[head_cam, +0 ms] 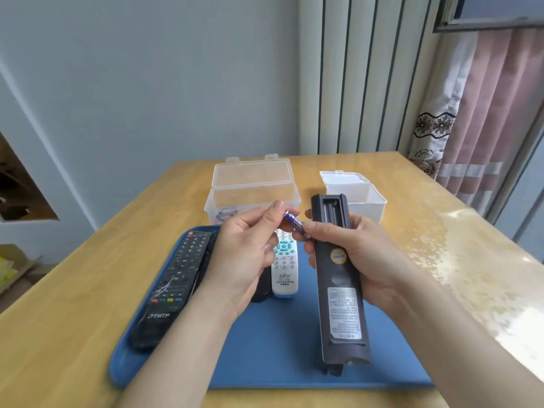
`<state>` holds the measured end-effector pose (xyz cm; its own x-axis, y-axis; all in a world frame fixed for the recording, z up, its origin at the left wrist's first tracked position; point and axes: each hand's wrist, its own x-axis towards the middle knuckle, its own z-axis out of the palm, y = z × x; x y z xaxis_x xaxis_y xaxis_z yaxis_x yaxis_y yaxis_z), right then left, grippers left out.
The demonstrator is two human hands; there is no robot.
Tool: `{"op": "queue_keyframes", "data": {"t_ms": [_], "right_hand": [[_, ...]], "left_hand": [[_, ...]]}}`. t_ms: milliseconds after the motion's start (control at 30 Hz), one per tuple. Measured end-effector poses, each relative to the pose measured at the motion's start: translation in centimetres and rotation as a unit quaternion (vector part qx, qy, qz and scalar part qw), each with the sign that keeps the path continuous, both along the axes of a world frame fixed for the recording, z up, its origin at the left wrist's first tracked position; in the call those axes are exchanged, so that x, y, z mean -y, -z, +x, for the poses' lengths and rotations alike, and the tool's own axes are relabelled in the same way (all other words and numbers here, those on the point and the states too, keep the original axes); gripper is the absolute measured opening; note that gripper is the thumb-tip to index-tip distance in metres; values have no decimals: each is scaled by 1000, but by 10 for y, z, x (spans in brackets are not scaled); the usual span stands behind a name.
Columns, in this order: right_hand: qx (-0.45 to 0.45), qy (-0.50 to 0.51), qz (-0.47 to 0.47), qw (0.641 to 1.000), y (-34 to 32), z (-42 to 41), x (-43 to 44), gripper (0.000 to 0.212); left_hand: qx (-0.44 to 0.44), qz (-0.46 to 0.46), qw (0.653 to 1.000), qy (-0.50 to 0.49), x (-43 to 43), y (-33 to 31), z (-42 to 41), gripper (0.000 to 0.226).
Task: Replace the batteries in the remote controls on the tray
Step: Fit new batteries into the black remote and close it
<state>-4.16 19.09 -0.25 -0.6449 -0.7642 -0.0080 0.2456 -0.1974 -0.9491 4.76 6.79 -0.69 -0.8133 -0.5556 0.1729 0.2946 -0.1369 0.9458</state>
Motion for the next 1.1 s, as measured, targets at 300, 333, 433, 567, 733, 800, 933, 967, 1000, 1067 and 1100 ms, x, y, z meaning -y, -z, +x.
{"op": "queue_keyframes", "data": {"t_ms": [300,333,433,567,733,800,933,967,1000,1067,1100], "right_hand": [[94,38,-62,993,-3,5,-3,15],[93,35,-65,993,-3,5,-3,17],[98,22,-74,992,-3,6,-3,18],[59,14,-39,997,-2,4,-5,5],[47,46,19,998,1,1,-4,38],[75,61,17,995,1,2,-1,53],[105,102,5,989,2,3,3,56],[100,104,6,989,2,4,4,55],[93,103,6,990,3,4,3,53],[78,95,2,992,4,6,3,51],[71,86,0,994,4,6,2,50]], "left_hand": [[15,-35,997,71,0,8,0,25],[14,-52,996,74,0,8,0,27],[17,-128,990,54,2,5,2,37],[50,-213,976,13,1,2,4,37],[62,-227,971,-34,-3,5,3,35],[55,-233,968,-77,-5,6,2,33],[34,-439,875,-201,-11,9,1,33],[27,-492,845,-207,-14,9,2,34],[24,-525,826,-204,-16,11,1,35],[18,-547,814,-195,-22,12,0,32],[13,-547,815,-191,-23,13,-1,31]]}}
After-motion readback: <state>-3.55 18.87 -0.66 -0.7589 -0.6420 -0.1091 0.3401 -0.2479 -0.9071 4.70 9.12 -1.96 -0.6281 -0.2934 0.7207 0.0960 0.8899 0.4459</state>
